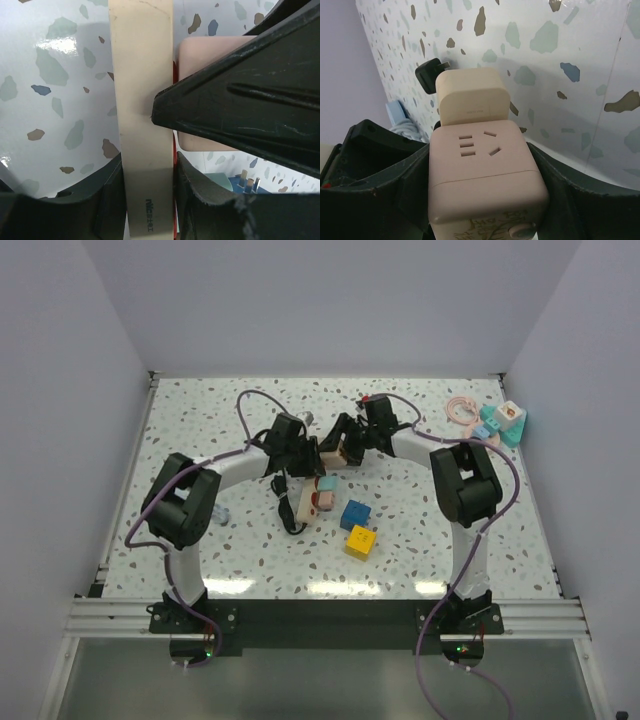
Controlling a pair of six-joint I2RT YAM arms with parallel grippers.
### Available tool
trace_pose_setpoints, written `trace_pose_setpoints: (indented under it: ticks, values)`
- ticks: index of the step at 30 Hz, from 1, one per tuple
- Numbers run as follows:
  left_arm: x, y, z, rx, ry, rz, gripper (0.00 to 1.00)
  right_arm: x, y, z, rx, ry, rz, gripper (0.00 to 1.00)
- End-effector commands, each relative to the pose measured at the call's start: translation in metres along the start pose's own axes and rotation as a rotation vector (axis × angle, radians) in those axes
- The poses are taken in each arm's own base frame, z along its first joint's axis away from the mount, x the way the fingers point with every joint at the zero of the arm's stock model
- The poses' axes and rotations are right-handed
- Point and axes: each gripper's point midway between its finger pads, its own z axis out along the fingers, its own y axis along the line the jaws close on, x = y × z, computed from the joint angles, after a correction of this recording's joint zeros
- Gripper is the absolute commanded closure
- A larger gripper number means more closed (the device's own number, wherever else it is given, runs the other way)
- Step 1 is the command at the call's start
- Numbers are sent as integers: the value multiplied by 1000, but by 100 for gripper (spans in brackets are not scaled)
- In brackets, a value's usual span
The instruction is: Pull the plug off the socket
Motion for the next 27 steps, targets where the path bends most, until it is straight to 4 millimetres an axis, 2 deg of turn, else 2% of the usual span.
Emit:
trace_pose_setpoints:
  ticks: [1, 3, 4, 7, 8, 10, 12, 13, 15, 16, 20, 22, 23, 24, 25, 26, 27]
  values:
    - [-51, -43, -30, 128, -171, 21, 100, -4, 9, -1, -25, -1, 8, 61]
    - [-47, -34, -28, 106, -162, 16, 100, -7, 14, -9, -30, -5, 4, 75]
    - [-47, -28, -27, 90, -165, 10, 100, -9, 17, -12, -34, -5, -3, 88]
    - [-45, -4, -25, 45, -160, -18, 100, -13, 24, -22, -47, 9, -17, 100]
    - [-39, 6, -23, 29, -148, -30, 100, -9, 24, -24, -40, 34, -9, 100]
    - [-42, 24, -25, 6, -156, -54, 100, -14, 31, -31, -74, 52, -23, 100]
    - [-40, 44, -28, -21, -156, -73, 100, -17, 27, -37, -78, 78, -11, 100]
    - [-41, 49, -31, -26, -159, -79, 100, -20, 37, -42, -119, 101, -41, 100]
    - [-38, 62, -32, -44, -155, -88, 100, -24, 31, -51, -109, 137, -26, 100]
    - [-39, 64, -34, -47, -159, -87, 100, -29, 36, -52, -128, 147, -66, 100]
    - [-38, 68, -31, -54, -151, -84, 100, -28, 24, -53, -83, 186, -50, 100]
    - [-42, 65, -28, -37, -168, -88, 100, -20, 21, -52, -70, 178, -4, 100]
    - [-43, 64, -27, -31, -172, -91, 100, -24, 21, -46, -60, 122, -16, 100]
    - [-44, 63, -27, -25, -173, -99, 100, -22, 20, -44, -55, 98, 0, 100]
    - [-45, 62, -26, -22, -174, -102, 100, -5, 10, -39, -36, 105, 76, 100]
    - [-48, 61, -26, -17, -180, -103, 100, -7, 22, -39, -66, 65, 50, 100]
    - [-50, 60, -26, -16, -182, -107, 100, 2, 23, -33, -40, 52, 45, 100]
